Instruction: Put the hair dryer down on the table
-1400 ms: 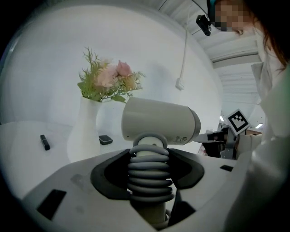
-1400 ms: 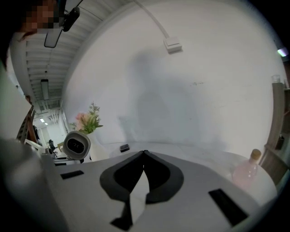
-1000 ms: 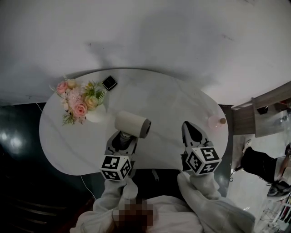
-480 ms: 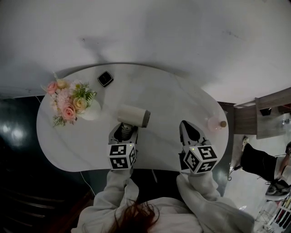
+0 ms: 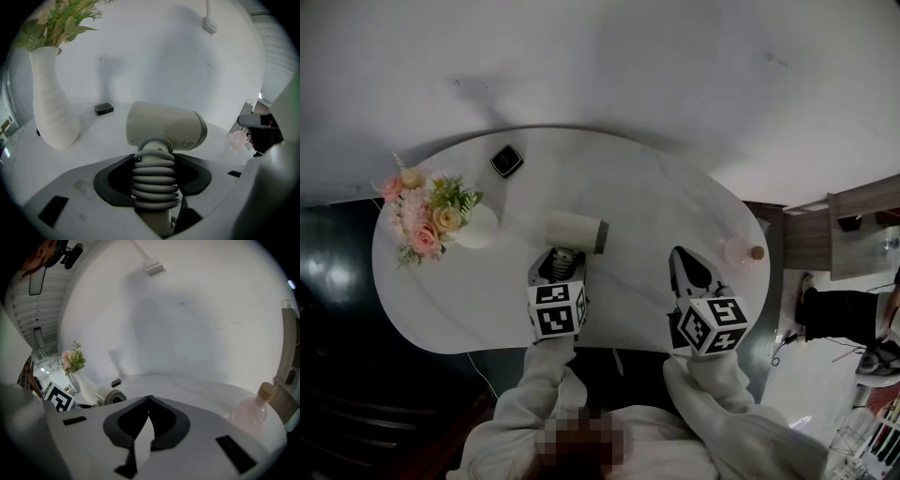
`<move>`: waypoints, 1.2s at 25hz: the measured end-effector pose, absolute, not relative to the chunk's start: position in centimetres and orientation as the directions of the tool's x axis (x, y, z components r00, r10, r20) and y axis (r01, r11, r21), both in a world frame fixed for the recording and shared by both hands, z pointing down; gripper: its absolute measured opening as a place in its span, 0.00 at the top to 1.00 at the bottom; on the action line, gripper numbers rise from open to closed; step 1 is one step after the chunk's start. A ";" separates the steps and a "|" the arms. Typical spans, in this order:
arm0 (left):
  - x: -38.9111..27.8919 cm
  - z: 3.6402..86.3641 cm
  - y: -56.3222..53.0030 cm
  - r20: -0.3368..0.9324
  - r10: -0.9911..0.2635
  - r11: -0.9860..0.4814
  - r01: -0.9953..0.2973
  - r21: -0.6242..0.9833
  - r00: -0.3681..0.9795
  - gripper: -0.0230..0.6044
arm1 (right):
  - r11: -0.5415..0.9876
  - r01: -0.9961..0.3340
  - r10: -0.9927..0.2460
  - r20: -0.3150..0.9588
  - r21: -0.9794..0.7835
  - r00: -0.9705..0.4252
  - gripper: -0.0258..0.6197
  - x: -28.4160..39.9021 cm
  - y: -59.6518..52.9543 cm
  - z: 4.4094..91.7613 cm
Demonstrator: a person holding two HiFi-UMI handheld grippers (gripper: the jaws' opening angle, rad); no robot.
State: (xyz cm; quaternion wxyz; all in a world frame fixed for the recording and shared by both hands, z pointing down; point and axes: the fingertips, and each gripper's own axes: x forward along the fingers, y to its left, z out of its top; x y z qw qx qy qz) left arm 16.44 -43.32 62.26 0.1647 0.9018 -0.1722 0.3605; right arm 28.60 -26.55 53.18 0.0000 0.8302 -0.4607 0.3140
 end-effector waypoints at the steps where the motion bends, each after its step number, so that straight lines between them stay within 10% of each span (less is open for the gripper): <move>1: 16.4 62.4 -43.3 0.714 -0.197 -0.886 -0.433 0.164 0.672 0.59 | -0.575 -0.764 -0.765 0.523 -0.291 0.376 0.88 28.6 -26.5 53.2; 30: 15.8 65.2 -43.4 0.741 -0.288 -0.890 -0.455 0.028 0.607 0.59 | -0.588 -0.745 -0.750 0.557 -0.315 0.356 0.88 27.3 -25.5 55.1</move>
